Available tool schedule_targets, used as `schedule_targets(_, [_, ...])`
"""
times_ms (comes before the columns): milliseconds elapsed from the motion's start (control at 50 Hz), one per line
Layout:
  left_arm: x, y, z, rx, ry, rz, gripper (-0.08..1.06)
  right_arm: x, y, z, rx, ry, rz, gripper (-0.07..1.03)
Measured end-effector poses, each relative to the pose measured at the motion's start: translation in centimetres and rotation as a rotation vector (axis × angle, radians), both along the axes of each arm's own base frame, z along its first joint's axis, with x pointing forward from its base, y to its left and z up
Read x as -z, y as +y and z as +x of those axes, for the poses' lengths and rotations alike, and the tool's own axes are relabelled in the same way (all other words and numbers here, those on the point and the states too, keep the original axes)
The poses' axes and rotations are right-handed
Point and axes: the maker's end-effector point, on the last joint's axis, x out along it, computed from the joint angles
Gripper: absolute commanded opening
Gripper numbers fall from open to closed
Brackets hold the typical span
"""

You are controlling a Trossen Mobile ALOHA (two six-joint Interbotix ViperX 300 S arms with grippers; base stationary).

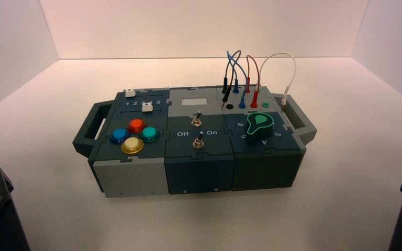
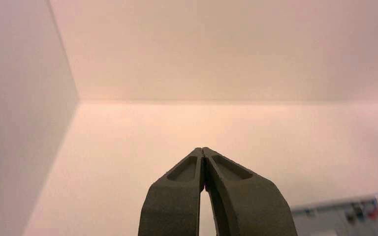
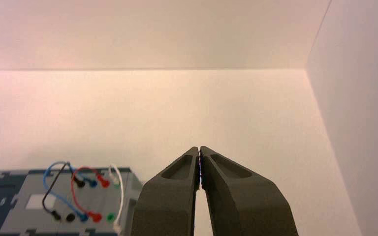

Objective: Insert the white wire.

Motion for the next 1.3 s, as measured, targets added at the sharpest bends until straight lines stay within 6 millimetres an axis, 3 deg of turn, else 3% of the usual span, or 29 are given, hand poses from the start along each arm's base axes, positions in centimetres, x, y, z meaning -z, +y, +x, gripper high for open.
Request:
schedule_targets(200, [2.9,-4.5,-1.6,0.222,0.177,0.056,-0.03,1.8,0.3,0.1,-0.005,0.139,0.007,0.02])
schedule_targets(400, [4.9,-6.9,-2.6,0.338,0.273,0.091,-0.03,3.7,0.5,0.2,-0.01,0.262,0.015,0.03])
schedule_targets(480, [6.0,-8.8,-3.3,0.42,0.324,0.105,-0.03,4.7,0.9,0.3,-0.024,0.335,0.023,0.05])
schedule_targets(620, [7.8,-12.1,-4.6,0.549,0.418,0.143,-0.03,6.6,3.5,0.1,-0.111,0.446,0.056,0.06])
schedule_targets(720, [8.7,-13.9,-5.2,0.602,0.472,0.156,-0.03,7.4,5.7,-0.6,-0.198,0.498,0.061,0.15])
schedule_targets(860, [9.3,-16.3,-5.7,0.673,0.502,0.185,-0.03,8.3,7.5,-0.7,-0.247,0.568,0.076,0.39])
schedule_targets(960, [9.5,-17.3,-5.3,0.684,0.516,0.196,-0.03,9.0,7.8,-0.7,-0.245,0.621,0.089,0.56])
schedule_targets(1300, [9.5,-18.6,-4.5,0.7,0.506,0.203,-0.03,11.2,8.8,-0.2,-0.256,0.75,0.084,0.57])
